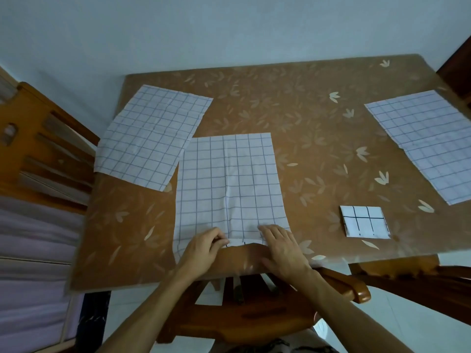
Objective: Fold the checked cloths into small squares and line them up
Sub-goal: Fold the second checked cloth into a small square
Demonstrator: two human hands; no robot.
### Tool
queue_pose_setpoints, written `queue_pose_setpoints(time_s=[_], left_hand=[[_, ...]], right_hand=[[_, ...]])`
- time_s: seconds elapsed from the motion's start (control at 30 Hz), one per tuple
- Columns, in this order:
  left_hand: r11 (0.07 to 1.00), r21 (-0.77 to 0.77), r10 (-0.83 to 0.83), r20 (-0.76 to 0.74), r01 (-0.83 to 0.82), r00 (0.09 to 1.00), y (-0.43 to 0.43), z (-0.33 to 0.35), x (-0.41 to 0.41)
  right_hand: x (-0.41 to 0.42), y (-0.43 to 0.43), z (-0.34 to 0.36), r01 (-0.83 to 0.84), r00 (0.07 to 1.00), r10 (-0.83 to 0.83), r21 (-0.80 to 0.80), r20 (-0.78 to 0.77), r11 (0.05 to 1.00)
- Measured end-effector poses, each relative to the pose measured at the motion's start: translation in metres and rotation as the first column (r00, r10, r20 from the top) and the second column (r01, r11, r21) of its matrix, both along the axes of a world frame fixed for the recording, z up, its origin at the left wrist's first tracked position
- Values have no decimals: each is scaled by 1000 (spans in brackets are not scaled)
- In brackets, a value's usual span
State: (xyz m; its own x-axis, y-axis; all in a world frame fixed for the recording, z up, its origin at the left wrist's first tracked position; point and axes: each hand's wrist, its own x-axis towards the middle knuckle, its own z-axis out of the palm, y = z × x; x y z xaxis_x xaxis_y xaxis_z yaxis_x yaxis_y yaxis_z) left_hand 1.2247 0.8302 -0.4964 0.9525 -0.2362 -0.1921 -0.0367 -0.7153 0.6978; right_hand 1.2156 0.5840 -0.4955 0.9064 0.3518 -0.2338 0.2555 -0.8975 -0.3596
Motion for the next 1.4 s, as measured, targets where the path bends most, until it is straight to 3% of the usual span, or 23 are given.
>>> queue_pose_setpoints(time_s=[0.1, 0.27, 0.4, 0.53, 0.67, 0.8, 0.87, 1.03, 1.17, 1.3, 1.4], left_hand=[[998, -62, -18, 32, 20, 999, 4, 19, -5], [963, 197, -177, -41, 182, 983, 27, 37, -19], [963, 231, -141, -24, 142, 990, 52, 28, -27], [994, 94, 55, -85, -47, 995, 72, 29, -25], [964, -128, 208, -177, -232, 962, 82, 41, -22], [911, -219, 290, -260, -349, 921, 83, 46, -25], [885, -217, 347, -282, -411, 895, 83, 44, -25], [823, -228, 434, -336, -520, 835, 87, 31, -30], [797, -251, 465, -325, -549, 823, 85, 28, -35], [798, -301, 387, -409, -523, 826, 73, 40, -43], [808, -341, 299, -464, -480, 834, 81, 24, -49]], right_hand=[[5, -2, 6, 25, 997, -30, 65, 78, 998], [11, -15, 30, 177, 984, -176, 230, -26, 957], [14, -31, 46, 169, 985, -153, 295, -74, 940], [18, -52, 55, 179, 978, -137, 287, -158, 941], [23, -61, 67, 290, 951, -238, 301, -196, 909], [23, -66, 94, 394, 902, -202, 540, -380, 744], [22, -69, 99, 426, 870, -142, 575, -472, 698], [21, -72, 68, 344, 877, -149, 380, -458, 859], [23, -78, 49, 451, 843, -224, 417, -489, 789], [27, -72, 49, 575, 796, -326, 468, -510, 671], [32, -65, 56, 590, 800, -373, 502, -469, 633]])
